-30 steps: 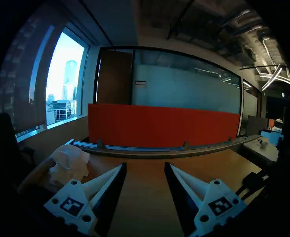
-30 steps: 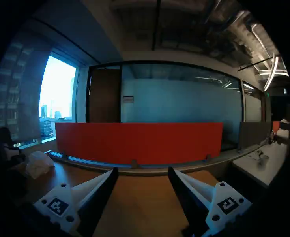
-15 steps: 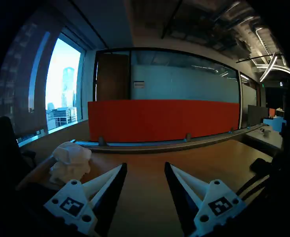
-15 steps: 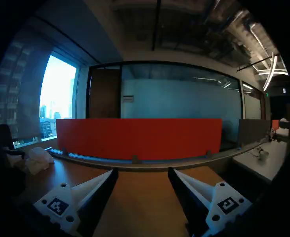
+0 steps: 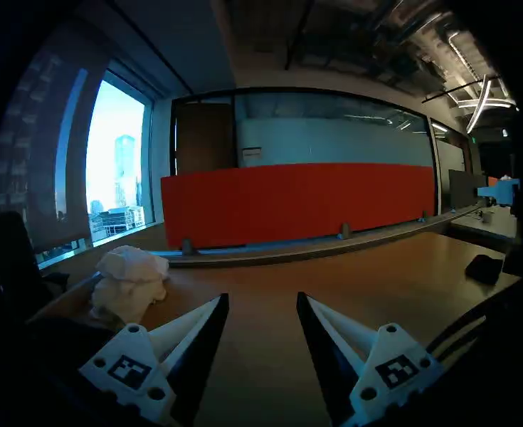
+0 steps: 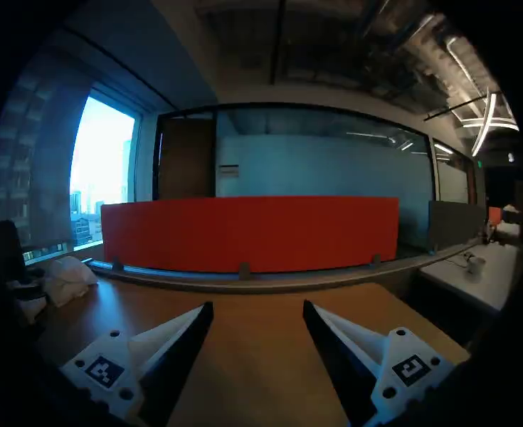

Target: Fold towel

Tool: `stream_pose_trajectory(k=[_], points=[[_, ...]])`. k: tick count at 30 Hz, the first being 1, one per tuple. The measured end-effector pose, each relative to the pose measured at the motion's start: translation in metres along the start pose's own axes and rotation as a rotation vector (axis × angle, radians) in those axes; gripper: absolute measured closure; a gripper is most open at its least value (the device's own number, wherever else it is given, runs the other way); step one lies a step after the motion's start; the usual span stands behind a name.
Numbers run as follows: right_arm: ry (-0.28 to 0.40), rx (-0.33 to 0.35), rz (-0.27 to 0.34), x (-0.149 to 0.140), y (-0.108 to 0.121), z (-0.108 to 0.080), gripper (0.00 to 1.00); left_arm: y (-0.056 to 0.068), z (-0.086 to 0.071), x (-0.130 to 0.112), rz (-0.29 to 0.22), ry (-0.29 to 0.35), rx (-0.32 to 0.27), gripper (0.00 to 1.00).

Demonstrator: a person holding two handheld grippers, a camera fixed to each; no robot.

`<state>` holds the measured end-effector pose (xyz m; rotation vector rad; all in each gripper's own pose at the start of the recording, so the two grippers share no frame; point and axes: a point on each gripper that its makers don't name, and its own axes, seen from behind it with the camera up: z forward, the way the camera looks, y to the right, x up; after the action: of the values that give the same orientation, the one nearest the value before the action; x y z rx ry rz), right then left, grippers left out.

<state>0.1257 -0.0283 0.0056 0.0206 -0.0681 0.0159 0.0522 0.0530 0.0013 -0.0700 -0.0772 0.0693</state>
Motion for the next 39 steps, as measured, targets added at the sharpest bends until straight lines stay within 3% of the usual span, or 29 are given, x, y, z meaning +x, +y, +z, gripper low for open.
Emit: stream_pose_trajectory(k=[7,18,39], points=[[-0.001,-0.006,-0.012,-0.011,-0.004,0.001,0.02,-0.011,-0.002,-0.026,-0.017,0.018,0.015,0.31],[0.014,-0.013,-0.029,-0.018,-0.01,0.008,0.02,-0.033,-0.001,-0.039,-0.053,0.069,0.034,0.3],[0.029,0.015,-0.03,-0.019,-0.024,0.013,0.02,-0.048,0.0,-0.054,-0.069,0.081,0.064,0.3]])
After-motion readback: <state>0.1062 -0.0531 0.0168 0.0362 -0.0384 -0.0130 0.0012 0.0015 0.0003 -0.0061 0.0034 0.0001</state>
